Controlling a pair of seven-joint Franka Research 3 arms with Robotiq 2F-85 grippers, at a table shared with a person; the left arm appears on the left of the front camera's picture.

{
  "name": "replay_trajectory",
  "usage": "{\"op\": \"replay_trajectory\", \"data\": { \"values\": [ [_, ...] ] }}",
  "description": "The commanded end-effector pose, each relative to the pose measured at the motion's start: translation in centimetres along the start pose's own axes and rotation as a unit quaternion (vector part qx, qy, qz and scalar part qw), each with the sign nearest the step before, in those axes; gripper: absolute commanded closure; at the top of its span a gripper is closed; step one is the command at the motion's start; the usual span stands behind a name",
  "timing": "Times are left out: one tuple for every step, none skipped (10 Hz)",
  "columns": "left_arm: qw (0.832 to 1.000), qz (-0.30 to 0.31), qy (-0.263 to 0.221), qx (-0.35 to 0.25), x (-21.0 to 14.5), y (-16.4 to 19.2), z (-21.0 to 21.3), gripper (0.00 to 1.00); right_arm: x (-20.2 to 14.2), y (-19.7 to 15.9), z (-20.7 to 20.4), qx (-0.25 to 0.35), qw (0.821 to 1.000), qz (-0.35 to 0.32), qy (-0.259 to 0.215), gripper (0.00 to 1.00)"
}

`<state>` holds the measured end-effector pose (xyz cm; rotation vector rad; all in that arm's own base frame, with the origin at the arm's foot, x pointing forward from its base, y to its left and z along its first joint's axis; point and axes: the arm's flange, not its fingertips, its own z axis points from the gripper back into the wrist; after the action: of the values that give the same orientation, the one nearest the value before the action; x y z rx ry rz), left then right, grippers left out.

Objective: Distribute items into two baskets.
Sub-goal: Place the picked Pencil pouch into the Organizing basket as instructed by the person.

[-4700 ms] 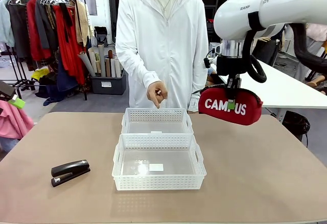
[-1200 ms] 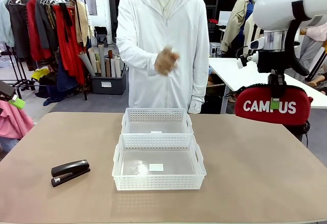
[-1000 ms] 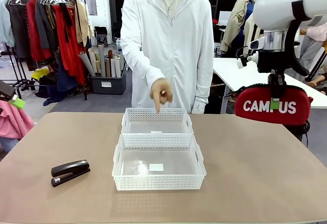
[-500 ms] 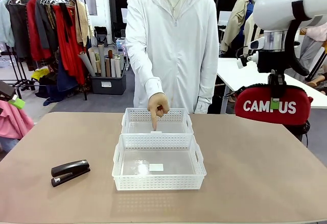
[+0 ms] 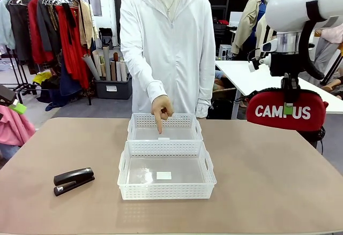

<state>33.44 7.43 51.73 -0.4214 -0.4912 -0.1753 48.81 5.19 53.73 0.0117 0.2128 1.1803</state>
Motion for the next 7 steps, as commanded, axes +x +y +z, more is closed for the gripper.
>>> {"op": "replay_trajectory", "data": {
  "values": [
    [1.000, 0.000, -0.002, -0.005, -0.1, 0.0, 0.0, 0.02, 0.1, 0.0, 0.2, -0.010, 1.000, -0.012, -0.003, 1.00],
    [1.000, 0.000, -0.002, -0.005, -0.1, 0.0, 0.0, 0.02, 0.0, 0.0, 0.0, 0.000, 1.000, 0.000, 0.000, 1.00],
    [1.000, 0.000, -0.002, -0.005, -0.1, 0.0, 0.0, 0.02, 0.2, 1.1, -0.2, -0.001, 1.000, 0.003, -0.006, 1.00],
    [1.000, 0.000, -0.002, -0.005, -0.1, 0.0, 0.0, 0.02, 0.3, 2.2, -0.5, 0.004, 1.000, 0.012, -0.016, 1.00],
    [1.000, 0.000, -0.002, -0.005, -0.1, 0.0, 0.0, 0.02, 0.6, 3.4, -0.6, 0.009, 0.999, 0.019, -0.026, 1.00],
    [1.000, 0.000, -0.002, -0.005, -0.1, 0.0, 0.0, 0.02, 1.0, 4.8, -1.0, 0.013, 0.998, 0.036, -0.040, 1.00],
    [1.000, 0.000, -0.002, -0.005, -0.1, 0.0, 0.0, 0.02, 1.6, 6.1, -1.3, 0.016, 0.998, 0.050, -0.044, 1.00]
  ]
}}
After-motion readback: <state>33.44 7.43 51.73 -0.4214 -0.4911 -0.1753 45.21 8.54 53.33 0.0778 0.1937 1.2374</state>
